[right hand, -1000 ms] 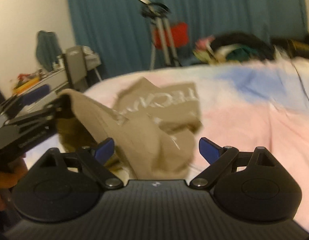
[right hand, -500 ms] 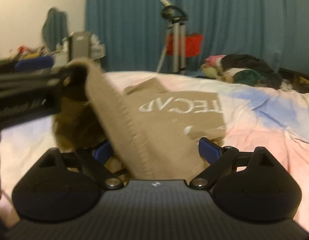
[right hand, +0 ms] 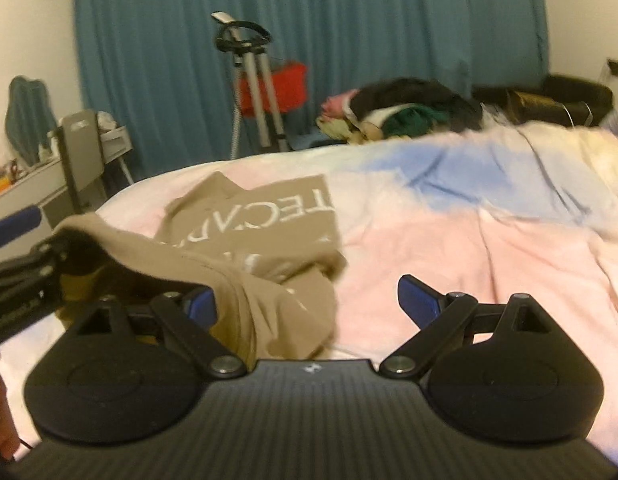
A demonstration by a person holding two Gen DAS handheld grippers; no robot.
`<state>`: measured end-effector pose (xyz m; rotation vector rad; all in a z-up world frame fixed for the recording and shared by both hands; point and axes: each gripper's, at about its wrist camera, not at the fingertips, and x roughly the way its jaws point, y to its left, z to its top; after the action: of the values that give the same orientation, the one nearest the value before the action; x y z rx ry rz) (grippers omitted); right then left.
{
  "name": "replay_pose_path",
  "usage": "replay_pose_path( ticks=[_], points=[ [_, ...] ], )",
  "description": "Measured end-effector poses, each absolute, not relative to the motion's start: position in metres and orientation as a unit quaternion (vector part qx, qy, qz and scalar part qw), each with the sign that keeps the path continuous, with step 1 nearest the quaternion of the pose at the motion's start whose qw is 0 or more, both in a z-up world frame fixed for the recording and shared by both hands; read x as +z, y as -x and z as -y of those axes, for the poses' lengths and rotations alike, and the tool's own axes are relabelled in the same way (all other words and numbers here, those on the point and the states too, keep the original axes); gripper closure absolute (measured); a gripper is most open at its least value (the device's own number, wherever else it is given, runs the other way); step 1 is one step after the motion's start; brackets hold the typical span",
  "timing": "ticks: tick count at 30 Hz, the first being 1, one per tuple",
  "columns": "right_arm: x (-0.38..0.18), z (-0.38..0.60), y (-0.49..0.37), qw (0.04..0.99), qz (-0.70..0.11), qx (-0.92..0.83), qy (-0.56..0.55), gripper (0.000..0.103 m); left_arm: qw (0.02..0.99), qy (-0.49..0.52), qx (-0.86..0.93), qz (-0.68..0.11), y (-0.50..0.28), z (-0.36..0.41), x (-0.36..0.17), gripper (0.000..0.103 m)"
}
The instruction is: Fold clothes
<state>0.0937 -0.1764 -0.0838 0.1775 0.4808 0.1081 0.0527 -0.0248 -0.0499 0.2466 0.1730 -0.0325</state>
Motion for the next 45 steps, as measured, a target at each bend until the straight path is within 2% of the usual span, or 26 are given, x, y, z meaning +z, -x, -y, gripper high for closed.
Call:
replay_pose_path(
  ticks=[6, 12, 14, 22, 24, 28, 31, 39, 45],
  points=[
    [-0.082, 0.177, -0.092, 0.968, -0.244, 0.024, -0.058, 0.01, 0.987, -0.145, -0.021, -0.069, -0.047, 0.032, -0.053, 0.027],
    [-0.115, 0.152, -0.119, 0.937, -0.343, 0.06, -0.017, 0.01, 0.987, -0.142, -0.011, -0.074, -0.049, 0.03, -0.055, 0.027],
    [-0.114, 0.147, -0.118, 0.941, -0.335, 0.046, -0.001, 0.01, 0.988, -0.134, -0.003, -0.079, -0.051, 0.027, -0.054, 0.027],
    [-0.07, 0.183, -0.081, 0.985, -0.133, -0.059, -0.096, 0.01, 0.991, -0.098, -0.005, -0.088, -0.054, 0.016, -0.05, 0.027],
    [-0.074, 0.182, -0.086, 0.983, -0.145, -0.056, -0.094, 0.01, 0.993, -0.088, 0.0, -0.083, -0.053, 0.013, -0.047, 0.027],
    [-0.104, 0.179, -0.116, 0.957, -0.274, -0.038, -0.092, 0.01, 0.995, -0.056, 0.017, -0.083, -0.054, 0.001, -0.042, 0.028],
    [-0.119, 0.182, -0.128, 0.942, -0.311, -0.039, -0.119, 0.01, 0.994, -0.039, 0.026, -0.101, -0.059, -0.007, -0.042, 0.028],
    [-0.078, 0.187, -0.104, 0.982, -0.139, -0.088, -0.091, 0.01, 0.991, -0.038, 0.029, -0.127, -0.063, -0.011, -0.043, 0.025],
    [-0.067, 0.194, -0.103, 0.988, -0.107, -0.078, -0.082, 0.01, 0.984, -0.044, 0.031, -0.171, -0.073, -0.012, -0.052, 0.022]
  ],
)
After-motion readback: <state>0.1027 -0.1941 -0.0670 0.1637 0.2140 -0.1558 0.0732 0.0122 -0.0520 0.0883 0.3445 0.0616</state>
